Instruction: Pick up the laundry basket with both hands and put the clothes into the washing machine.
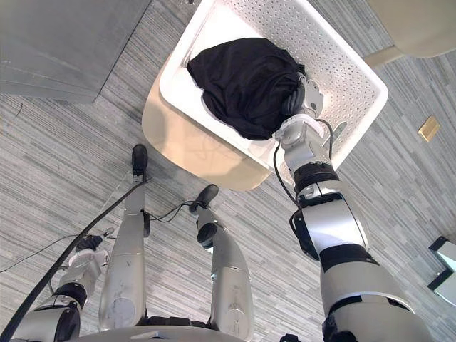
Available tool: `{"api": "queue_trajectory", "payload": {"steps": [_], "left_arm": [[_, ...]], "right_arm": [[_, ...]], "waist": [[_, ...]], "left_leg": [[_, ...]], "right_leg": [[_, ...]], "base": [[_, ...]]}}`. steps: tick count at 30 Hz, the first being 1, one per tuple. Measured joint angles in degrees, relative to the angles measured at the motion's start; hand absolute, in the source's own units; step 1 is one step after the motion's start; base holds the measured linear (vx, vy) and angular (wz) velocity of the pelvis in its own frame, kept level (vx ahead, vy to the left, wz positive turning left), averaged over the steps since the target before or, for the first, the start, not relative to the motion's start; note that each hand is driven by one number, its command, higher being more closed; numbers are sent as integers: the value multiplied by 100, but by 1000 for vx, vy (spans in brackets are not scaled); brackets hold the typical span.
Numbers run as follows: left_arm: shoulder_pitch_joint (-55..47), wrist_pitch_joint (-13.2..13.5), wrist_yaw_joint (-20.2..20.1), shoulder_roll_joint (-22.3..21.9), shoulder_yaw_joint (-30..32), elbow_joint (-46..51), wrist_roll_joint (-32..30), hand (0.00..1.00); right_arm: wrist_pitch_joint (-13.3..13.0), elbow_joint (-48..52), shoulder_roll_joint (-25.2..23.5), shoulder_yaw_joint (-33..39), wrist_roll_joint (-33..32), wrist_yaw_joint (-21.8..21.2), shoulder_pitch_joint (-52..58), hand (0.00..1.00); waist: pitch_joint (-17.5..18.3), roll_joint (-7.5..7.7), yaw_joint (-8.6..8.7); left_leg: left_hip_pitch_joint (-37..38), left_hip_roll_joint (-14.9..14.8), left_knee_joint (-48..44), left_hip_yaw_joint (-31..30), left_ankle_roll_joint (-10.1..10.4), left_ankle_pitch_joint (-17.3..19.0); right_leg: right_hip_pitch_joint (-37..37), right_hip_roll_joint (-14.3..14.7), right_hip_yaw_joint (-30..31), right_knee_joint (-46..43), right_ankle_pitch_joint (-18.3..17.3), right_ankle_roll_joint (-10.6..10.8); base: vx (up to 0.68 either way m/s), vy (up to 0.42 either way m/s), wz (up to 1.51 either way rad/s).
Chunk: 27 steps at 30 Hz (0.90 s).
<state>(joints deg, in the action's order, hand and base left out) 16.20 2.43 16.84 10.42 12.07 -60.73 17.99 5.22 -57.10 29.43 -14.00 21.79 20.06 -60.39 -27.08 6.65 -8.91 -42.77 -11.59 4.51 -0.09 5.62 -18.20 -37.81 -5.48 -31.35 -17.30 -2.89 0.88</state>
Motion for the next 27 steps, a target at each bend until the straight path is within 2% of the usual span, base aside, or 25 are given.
{"api": "queue_trajectory", "payload": {"steps": [9, 14, 17, 20, 21, 23, 27], "left_arm": [[0, 0, 5, -139, 168, 154, 117, 0], [0, 0, 10, -170, 189, 163, 213, 0], [1, 1, 21, -258, 331, 230, 275, 0], [1, 5, 32, -369, 403, 305, 416, 0], [0, 5, 35, -375, 410, 332, 448, 0], [1, 5, 55, -467, 412, 352, 506, 0], [1, -2, 68, -506, 411, 350, 611, 0]], "right_arm": [[-40, 53, -152, 457, -688, 54, 13, 100], [-216, 415, -303, 991, -1502, 94, 169, 100], [-615, 774, -607, 1570, -2894, 397, 349, 100], [-919, 1285, -937, 2057, -3889, 522, 524, 100], [-1004, 1412, -1009, 2129, -4115, 529, 580, 100], [-1408, 1831, -1376, 2252, -5008, 580, 720, 100], [-1850, 2588, -1891, 2173, -5990, 517, 883, 100]], "waist": [[1, -1, -31], [0, -17, -57], [-37, -81, -79], [-40, -174, -123], [-39, -203, -137], [-36, -302, -163], [-32, -355, -156]], "left_leg": [[34, 4, 0, 32, 0, 0], [74, 7, 0, 74, 4, 3], [81, 12, 0, 87, 7, 5], [86, 19, 0, 122, 8, 5], [89, 21, 0, 124, 9, 4], [101, 29, -1, 143, 16, -1], [111, 48, -2, 168, 51, -26]], "right_leg": [[1, -14, 31, -19, 0, 0], [1, -23, 69, -44, -1, 0], [0, -35, 75, -58, -2, 1], [-30, -59, 93, -113, -16, 0], [-32, -65, 93, -126, -25, 2], [-53, -98, 95, -202, -70, -9], [-93, -138, 120, -290, -110, -7]], "base": [[47, -53, -1], [49, -58, -3], [12, -15, 0], [12, -11, -1], [59, -57, 1], [64, -61, 2], [64, -57, 0]]}}
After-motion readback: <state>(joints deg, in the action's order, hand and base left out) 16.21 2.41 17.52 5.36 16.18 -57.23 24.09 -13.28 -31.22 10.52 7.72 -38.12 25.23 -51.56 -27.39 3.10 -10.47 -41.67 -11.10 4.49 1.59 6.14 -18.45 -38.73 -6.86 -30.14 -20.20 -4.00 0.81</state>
